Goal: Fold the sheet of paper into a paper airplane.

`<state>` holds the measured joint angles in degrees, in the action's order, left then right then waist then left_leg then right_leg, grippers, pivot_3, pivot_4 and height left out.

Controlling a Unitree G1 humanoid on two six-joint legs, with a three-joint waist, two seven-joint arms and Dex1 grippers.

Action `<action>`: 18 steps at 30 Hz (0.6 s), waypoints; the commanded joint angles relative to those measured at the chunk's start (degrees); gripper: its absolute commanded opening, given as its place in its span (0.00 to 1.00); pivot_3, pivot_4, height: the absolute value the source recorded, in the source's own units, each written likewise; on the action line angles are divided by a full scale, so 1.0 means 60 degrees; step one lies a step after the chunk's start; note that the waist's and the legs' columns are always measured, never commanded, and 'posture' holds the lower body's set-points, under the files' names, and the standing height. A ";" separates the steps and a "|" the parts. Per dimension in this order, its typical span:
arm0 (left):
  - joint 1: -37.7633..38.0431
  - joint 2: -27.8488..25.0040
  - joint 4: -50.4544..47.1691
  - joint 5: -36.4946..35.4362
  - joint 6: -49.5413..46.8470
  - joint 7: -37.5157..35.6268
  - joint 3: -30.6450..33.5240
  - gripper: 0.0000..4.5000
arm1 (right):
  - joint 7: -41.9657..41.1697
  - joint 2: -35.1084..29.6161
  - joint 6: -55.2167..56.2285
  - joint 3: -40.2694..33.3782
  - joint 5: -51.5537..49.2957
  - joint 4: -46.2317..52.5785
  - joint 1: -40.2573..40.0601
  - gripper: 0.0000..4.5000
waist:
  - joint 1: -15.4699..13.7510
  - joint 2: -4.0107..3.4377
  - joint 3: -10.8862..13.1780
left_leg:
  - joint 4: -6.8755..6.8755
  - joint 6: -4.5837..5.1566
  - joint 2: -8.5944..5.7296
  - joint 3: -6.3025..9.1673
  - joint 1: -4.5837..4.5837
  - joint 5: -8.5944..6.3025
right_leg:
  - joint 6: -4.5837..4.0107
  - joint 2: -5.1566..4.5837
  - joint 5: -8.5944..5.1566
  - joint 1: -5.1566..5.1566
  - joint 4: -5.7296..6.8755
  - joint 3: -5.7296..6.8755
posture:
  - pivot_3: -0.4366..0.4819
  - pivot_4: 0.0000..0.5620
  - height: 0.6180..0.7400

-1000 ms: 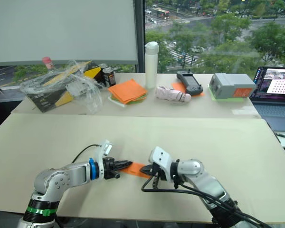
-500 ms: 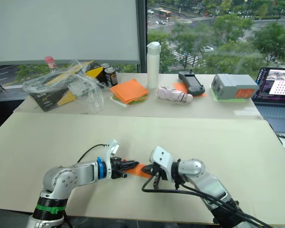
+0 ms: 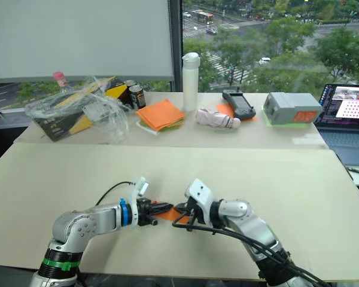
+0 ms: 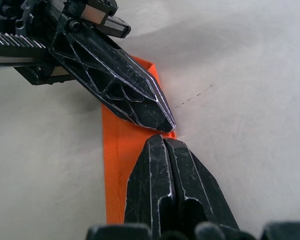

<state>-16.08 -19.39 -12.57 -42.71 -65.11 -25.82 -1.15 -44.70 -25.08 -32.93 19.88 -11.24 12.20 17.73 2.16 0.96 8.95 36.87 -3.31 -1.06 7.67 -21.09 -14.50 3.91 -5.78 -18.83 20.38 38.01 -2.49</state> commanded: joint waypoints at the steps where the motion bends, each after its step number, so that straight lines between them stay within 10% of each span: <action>1: 0.0196 -0.0169 0.0183 0.0284 -0.0160 0.0104 -0.0098 0.00 | 0.0141 -0.0132 -0.0105 0.0167 0.0352 -0.0233 -0.0060 0.01 | 0.0008 0.0000 0.0000 | 0.0000 0.0000 0.0000 0.0000 0.0001 0.0000 | 0.0000 0.0000 0.0000 0.0000 0.0000 0.0000 | 0.48 0.27 1.00; 18: 0.0273 -0.0195 0.0061 0.0206 -0.0221 0.0125 -0.0018 0.00 | 0.0116 -0.0869 -0.1440 -0.0073 0.0107 -0.0334 -0.0558 0.01 | -0.0053 0.0003 -0.0035 | 0.0000 0.0001 -0.0001 -0.0001 0.0008 -0.0001 | 0.0000 -0.0001 0.0000 -0.0016 -0.0007 0.0001 | 0.48 0.27 1.00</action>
<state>-15.60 -19.49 -12.68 -42.80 -65.20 -25.85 -1.17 -44.90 -27.93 -37.03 19.24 -12.53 13.58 17.08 1.84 0.97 8.74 36.87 -3.30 -1.06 7.67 -21.04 -14.51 3.91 -5.79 -18.83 20.28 37.97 -2.49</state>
